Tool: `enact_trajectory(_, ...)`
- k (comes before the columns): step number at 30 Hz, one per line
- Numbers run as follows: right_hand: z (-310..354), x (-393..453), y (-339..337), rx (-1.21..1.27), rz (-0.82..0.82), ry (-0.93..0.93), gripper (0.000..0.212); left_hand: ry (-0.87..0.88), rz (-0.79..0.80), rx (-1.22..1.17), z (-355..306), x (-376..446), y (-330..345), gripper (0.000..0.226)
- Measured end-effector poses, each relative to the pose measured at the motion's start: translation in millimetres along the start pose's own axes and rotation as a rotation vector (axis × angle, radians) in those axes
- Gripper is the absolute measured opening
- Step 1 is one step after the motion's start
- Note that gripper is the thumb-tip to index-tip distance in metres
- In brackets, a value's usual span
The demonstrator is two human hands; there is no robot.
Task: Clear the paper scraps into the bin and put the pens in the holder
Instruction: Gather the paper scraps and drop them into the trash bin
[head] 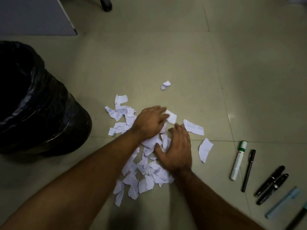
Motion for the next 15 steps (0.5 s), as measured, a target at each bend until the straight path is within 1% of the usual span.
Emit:
enact_trajectory(2,0,1,0,0.011,0.008,0.009,0.075,-0.013,-0.055,-0.003,7,-22,-16,0.028)
enact_trajectory(4,0,4,1,-0.007,0.045,0.017,0.081,-0.073,-0.159,-0.051,7,-18,-29,0.024)
enact_trajectory(6,0,2,3,-0.023,0.07,0.011,0.085,-0.139,-0.248,-0.062,5,7,-32,0.027)
enact_trajectory(7,0,2,4,-0.027,0.08,0.012,0.086,-0.171,-0.265,-0.047,6,25,-30,0.032)
enact_trajectory(8,-1,2,4,-0.032,0.089,0.015,0.087,-0.202,-0.251,-0.022,7,44,-26,0.039)
enact_trajectory(9,-1,2,6,-0.037,0.099,0.018,0.088,-0.243,-0.19,0.01,9,61,-20,0.047)
enact_trajectory(11,-3,1,9,-0.062,0.125,0.024,0.089,-0.311,-0.01,0.075,18,87,-1,0.061)
enact_trajectory(13,-3,2,10,-0.072,0.143,0.03,0.089,-0.342,0.122,0.139,32,104,15,0.064)
enact_trajectory(15,-2,3,9,-0.064,0.132,0.031,0.087,-0.326,0.204,0.167,38,104,24,0.064)
Point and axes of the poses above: each hand's wrist, its own x-axis towards the middle knuckle, its own y-axis out of the palm, z = x × y, the point moved 7 cm from there along x, towards the middle knuckle, and after that the axes turned 9 degrees about -z, right-handed, at the moved point
